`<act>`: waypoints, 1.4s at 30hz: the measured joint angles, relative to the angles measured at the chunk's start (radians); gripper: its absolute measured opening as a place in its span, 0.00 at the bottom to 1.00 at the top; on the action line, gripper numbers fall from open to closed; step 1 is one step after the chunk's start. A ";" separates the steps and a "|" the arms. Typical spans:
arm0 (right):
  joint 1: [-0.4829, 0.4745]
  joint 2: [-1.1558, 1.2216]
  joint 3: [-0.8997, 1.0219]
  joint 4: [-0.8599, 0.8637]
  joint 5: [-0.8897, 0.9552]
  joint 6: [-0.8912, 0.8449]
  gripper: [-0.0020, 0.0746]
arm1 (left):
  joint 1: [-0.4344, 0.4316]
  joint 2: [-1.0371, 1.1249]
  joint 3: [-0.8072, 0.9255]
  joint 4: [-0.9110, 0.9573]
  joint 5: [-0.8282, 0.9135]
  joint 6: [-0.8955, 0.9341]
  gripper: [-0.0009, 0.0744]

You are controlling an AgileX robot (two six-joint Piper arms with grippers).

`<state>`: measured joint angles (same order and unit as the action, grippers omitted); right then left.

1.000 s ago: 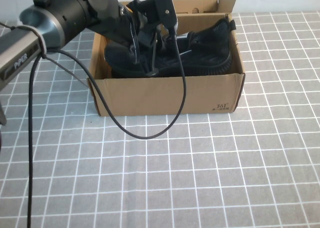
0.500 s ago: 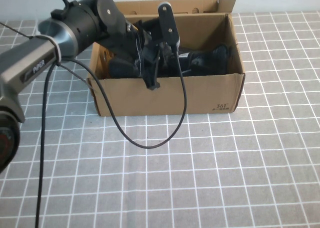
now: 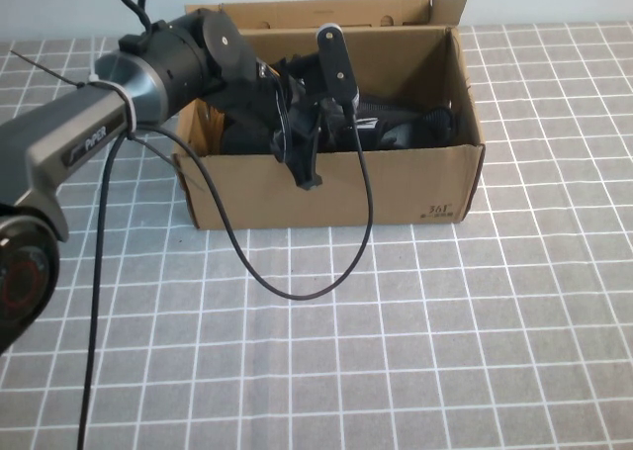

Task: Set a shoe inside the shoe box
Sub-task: Place the shoe in the shoe box

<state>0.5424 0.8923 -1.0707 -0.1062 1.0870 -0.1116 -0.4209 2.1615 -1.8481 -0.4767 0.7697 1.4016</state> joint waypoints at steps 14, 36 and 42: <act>0.000 0.000 0.000 0.000 0.000 0.000 0.01 | 0.012 0.000 -0.163 -0.063 0.211 0.000 0.04; 0.000 0.000 0.000 0.000 -0.008 0.000 0.01 | 0.057 0.103 -0.179 -0.130 0.276 0.019 0.04; 0.000 0.000 0.000 0.000 -0.009 0.000 0.01 | 0.059 0.103 -0.179 -0.162 0.275 0.020 0.06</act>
<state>0.5424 0.8923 -1.0707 -0.1062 1.0780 -0.1116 -0.3621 2.2642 -2.0274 -0.6390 1.0444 1.4216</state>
